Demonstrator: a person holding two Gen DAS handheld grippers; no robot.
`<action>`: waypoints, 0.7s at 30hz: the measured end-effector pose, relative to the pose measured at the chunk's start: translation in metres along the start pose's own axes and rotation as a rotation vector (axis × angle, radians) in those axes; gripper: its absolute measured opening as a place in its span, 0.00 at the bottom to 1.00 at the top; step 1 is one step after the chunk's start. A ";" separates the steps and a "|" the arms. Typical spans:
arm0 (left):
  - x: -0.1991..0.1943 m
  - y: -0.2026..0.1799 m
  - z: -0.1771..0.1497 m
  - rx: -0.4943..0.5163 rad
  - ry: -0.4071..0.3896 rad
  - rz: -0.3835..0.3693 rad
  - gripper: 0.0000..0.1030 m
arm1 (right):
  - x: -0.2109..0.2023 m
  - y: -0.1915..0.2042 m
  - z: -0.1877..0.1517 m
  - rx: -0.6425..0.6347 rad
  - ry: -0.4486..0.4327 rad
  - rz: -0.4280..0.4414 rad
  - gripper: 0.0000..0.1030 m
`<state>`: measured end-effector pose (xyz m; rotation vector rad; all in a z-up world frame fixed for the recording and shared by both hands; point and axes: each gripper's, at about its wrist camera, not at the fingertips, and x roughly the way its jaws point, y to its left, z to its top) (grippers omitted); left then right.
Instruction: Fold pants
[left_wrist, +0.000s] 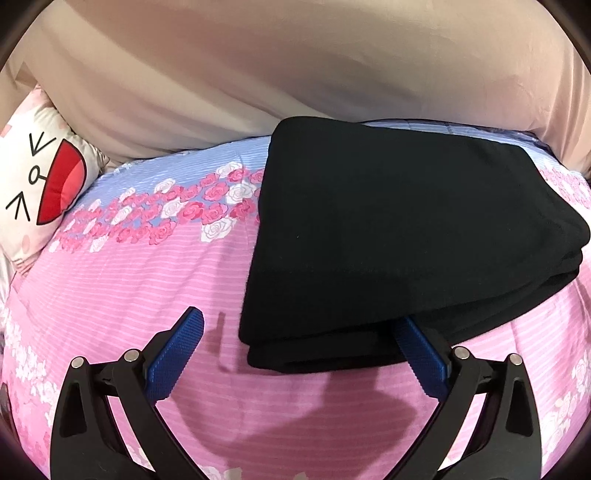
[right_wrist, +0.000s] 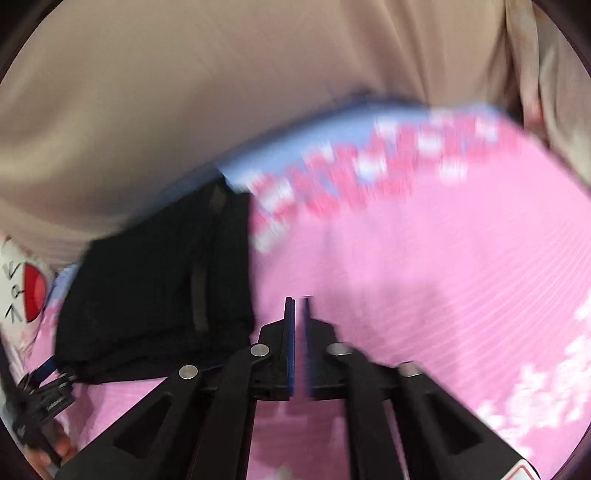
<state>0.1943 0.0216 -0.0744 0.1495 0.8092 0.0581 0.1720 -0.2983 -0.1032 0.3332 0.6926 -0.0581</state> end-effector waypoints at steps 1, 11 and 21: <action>-0.001 0.001 0.000 -0.001 0.002 -0.004 0.96 | -0.012 0.006 -0.001 -0.022 -0.020 0.031 0.36; -0.001 0.011 0.000 -0.048 0.026 -0.052 0.95 | 0.026 0.052 -0.018 -0.104 0.132 0.190 0.13; 0.006 0.008 0.002 -0.029 0.021 -0.051 0.96 | 0.035 0.009 -0.010 -0.024 0.143 0.140 0.12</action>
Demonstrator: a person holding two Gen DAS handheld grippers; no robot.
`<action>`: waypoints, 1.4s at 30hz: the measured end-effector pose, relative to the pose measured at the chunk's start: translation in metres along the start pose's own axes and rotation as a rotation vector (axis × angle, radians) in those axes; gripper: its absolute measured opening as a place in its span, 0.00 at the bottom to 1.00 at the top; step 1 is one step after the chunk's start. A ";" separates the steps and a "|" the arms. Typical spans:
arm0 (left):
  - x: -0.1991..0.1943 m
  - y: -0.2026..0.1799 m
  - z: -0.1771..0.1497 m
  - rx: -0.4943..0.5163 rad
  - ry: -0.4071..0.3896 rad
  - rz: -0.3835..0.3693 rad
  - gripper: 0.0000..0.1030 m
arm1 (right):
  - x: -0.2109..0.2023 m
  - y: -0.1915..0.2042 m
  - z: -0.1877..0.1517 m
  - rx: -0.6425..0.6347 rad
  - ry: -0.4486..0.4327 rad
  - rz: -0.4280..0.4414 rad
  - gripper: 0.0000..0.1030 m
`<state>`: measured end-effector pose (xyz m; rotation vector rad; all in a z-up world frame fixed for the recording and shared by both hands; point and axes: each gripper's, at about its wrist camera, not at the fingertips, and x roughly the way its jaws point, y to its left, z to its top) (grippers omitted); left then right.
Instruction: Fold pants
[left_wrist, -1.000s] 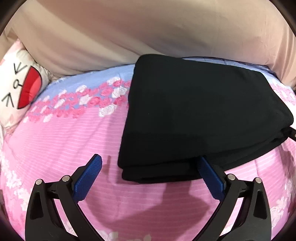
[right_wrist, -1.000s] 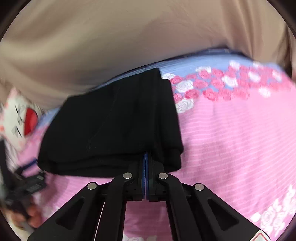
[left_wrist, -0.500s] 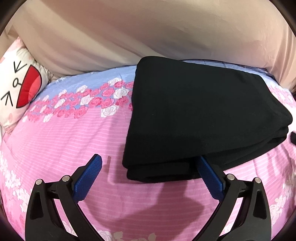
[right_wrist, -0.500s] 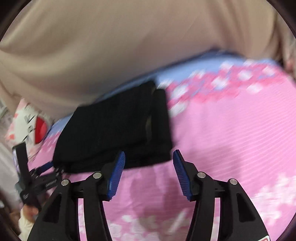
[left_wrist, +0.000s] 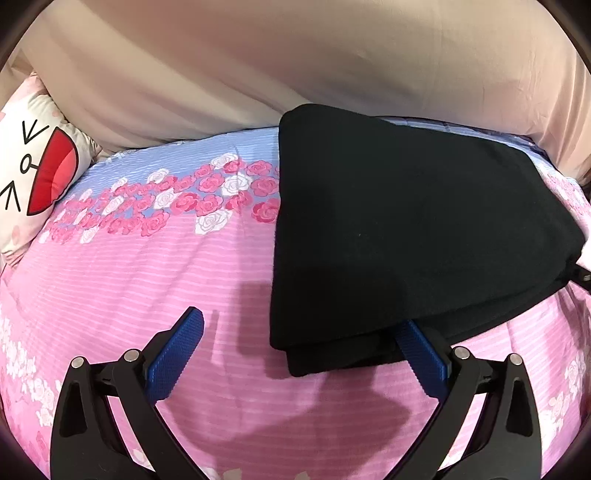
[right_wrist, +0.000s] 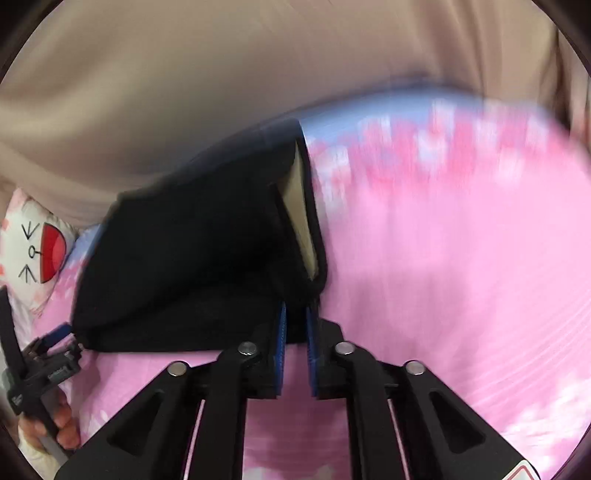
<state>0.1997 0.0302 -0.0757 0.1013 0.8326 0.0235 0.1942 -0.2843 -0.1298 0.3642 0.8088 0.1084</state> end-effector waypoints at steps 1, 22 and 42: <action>-0.001 0.001 0.000 -0.002 -0.003 -0.001 0.96 | -0.009 -0.001 0.002 0.015 -0.001 0.010 0.15; -0.198 -0.023 -0.053 0.007 -0.238 0.012 0.95 | -0.164 0.098 -0.095 -0.185 -0.302 -0.121 0.51; -0.204 -0.022 -0.076 -0.020 -0.180 -0.001 0.95 | -0.182 0.116 -0.127 -0.197 -0.285 -0.083 0.52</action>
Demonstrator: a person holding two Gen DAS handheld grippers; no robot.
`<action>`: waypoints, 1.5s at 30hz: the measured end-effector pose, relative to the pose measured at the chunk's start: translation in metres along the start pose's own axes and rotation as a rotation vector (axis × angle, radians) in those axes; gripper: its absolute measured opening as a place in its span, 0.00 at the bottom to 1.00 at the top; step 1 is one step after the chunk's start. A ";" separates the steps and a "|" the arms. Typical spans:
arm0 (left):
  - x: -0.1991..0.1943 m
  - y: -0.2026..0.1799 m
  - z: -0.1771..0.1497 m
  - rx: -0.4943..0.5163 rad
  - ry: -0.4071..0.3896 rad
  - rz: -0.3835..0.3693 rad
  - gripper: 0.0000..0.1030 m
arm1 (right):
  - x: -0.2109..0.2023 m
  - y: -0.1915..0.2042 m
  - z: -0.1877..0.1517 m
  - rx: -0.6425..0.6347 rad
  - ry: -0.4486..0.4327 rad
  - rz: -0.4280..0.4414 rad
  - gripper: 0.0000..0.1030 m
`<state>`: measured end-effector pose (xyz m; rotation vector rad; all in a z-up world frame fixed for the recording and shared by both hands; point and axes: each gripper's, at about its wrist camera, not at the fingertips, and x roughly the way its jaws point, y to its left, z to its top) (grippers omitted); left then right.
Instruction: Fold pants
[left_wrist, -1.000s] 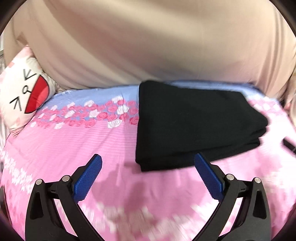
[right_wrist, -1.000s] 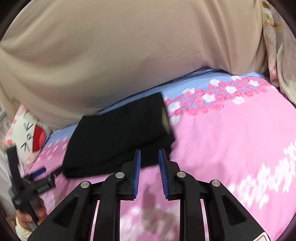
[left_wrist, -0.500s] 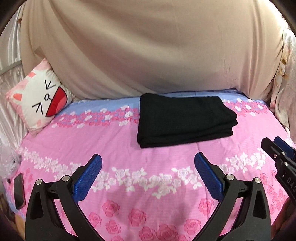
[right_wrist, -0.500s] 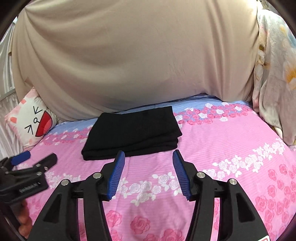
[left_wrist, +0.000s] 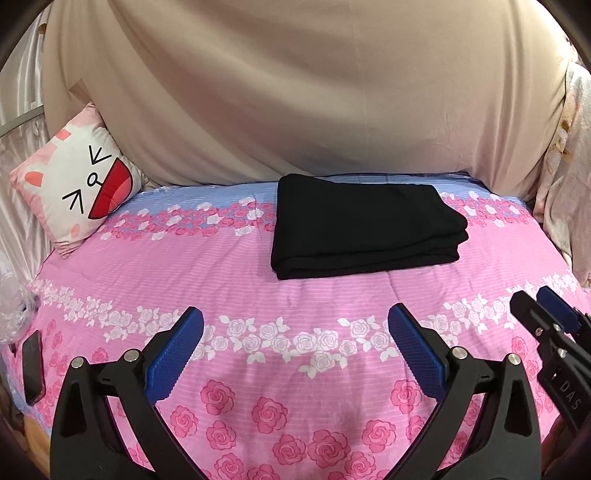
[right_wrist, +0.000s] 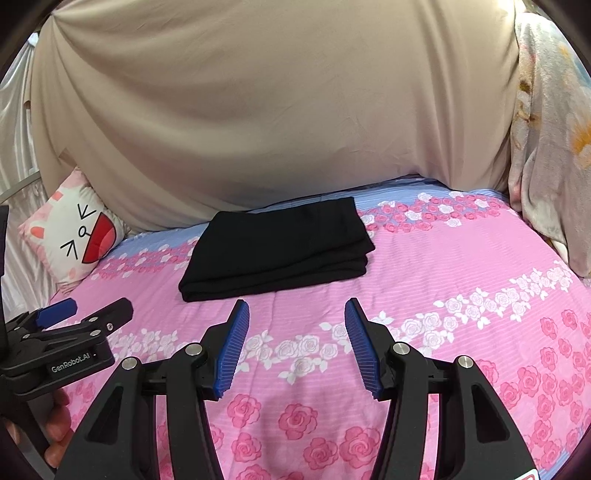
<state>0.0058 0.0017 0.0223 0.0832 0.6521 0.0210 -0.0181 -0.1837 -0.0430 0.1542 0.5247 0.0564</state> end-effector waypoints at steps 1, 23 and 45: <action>0.001 0.000 -0.001 0.001 0.004 0.002 0.95 | 0.000 0.002 -0.001 -0.004 0.002 0.000 0.52; 0.013 0.006 -0.006 -0.007 0.032 0.012 0.95 | 0.004 0.014 -0.004 -0.030 0.024 0.000 0.52; 0.014 0.006 -0.005 0.008 0.029 0.038 0.95 | 0.006 0.023 -0.002 -0.052 0.030 0.000 0.53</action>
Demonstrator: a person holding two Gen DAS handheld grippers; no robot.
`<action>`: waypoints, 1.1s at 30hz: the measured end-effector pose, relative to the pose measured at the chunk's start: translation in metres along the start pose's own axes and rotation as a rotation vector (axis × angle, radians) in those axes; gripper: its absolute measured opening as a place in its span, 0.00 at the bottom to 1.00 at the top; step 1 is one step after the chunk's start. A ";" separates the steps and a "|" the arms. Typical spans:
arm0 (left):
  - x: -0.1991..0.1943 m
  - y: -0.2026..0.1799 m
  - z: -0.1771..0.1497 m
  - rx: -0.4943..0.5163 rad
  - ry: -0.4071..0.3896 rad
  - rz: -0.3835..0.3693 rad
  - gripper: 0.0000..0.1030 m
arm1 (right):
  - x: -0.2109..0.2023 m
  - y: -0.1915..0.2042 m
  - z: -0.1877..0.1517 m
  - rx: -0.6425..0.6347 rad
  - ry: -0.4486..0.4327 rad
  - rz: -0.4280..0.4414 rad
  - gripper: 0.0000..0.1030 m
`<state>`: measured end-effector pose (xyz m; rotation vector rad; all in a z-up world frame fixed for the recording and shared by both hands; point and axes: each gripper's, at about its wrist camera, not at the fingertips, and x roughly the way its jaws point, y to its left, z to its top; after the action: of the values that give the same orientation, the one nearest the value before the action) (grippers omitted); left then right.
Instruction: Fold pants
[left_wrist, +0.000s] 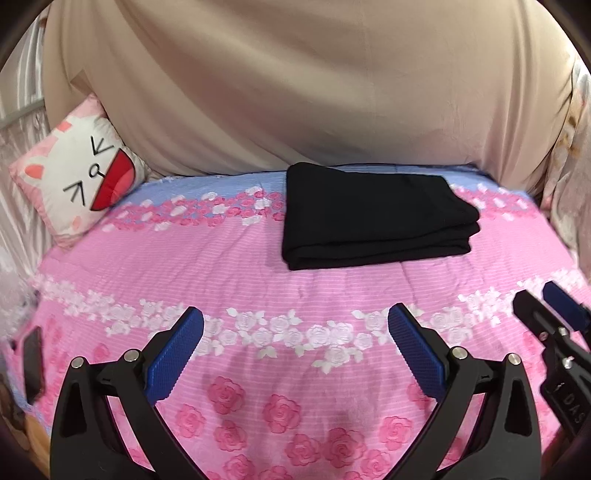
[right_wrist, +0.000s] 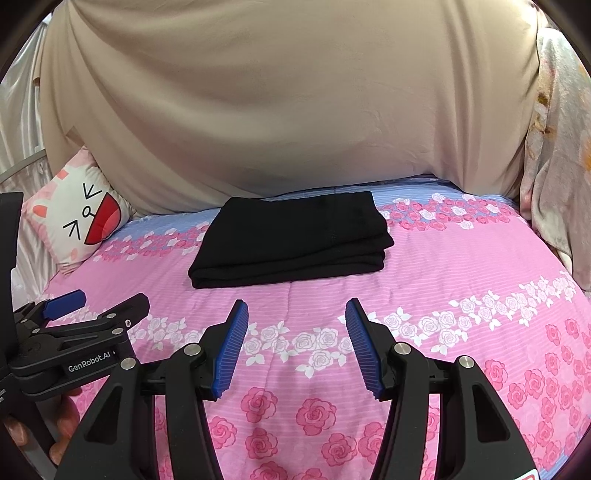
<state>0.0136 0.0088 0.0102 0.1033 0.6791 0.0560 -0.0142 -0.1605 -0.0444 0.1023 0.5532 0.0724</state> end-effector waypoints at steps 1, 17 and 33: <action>0.000 -0.001 0.000 0.007 -0.002 0.007 0.95 | 0.000 0.000 0.000 -0.002 0.000 0.001 0.53; 0.000 0.000 0.002 -0.007 0.002 -0.038 0.95 | 0.001 0.003 0.001 -0.009 0.003 -0.004 0.53; 0.000 -0.002 0.001 -0.011 0.003 -0.077 0.95 | 0.003 0.002 -0.001 -0.013 0.006 -0.002 0.53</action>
<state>0.0141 0.0063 0.0104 0.0670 0.6847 -0.0140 -0.0123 -0.1580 -0.0461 0.0889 0.5583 0.0742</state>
